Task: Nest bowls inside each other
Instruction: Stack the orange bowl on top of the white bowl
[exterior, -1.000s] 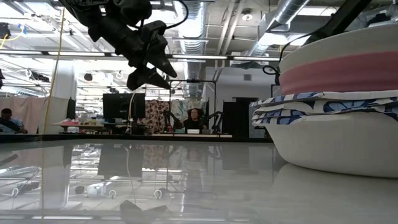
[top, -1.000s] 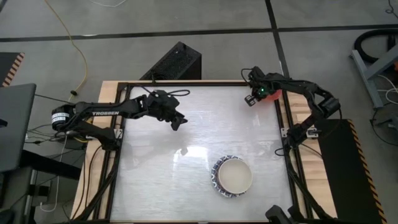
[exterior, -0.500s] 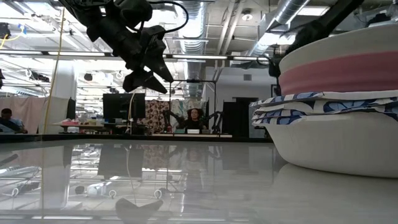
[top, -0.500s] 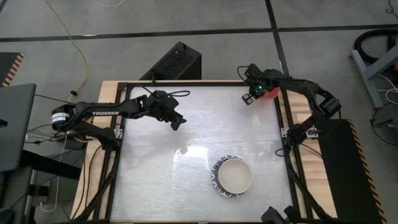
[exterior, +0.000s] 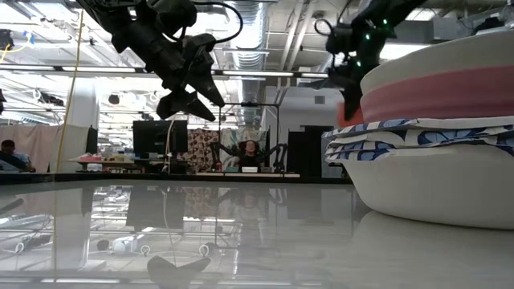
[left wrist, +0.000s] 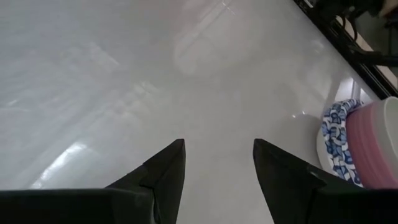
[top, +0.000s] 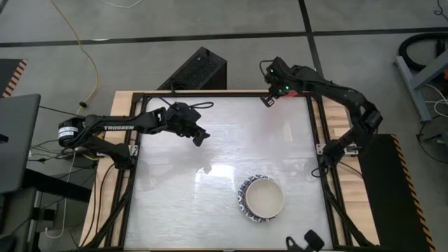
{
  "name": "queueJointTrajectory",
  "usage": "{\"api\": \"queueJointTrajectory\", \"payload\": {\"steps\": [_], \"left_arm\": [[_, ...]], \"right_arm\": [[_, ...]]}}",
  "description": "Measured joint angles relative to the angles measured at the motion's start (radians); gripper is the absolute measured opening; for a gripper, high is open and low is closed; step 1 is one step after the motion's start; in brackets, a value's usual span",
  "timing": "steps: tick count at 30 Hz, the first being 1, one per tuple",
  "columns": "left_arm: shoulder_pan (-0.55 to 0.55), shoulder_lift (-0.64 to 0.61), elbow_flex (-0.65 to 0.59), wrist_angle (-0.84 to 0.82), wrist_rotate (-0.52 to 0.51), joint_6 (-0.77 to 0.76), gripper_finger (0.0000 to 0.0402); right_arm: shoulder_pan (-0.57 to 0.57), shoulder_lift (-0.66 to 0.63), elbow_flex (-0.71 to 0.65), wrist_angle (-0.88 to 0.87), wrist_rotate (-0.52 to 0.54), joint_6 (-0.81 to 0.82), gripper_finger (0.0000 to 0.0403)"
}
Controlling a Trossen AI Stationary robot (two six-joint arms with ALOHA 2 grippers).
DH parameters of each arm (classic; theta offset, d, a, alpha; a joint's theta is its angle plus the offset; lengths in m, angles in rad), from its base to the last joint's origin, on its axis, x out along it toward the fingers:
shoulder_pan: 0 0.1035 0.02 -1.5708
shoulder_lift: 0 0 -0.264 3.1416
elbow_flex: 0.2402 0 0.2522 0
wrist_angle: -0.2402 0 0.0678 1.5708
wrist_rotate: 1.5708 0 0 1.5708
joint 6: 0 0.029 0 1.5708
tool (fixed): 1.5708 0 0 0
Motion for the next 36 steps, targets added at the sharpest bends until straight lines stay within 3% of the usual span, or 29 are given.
{"api": "queueJointTrajectory", "payload": {"steps": [12,21,36], "left_arm": [[0.000,0.000,0.000,0.000,-0.031,-0.024,0.0178],[-0.005,0.000,0.000,0.000,-0.083,-0.041,0.0178],[-0.006,0.000,0.000,0.000,-0.087,-0.046,0.0178]], "right_arm": [[0.283,-0.001,0.055,-0.053,-0.010,0.062,0.0007],[0.493,-0.001,0.055,-0.122,0.048,0.149,0.0007],[0.707,0.000,0.055,-0.126,0.084,0.331,0.0007]]}}
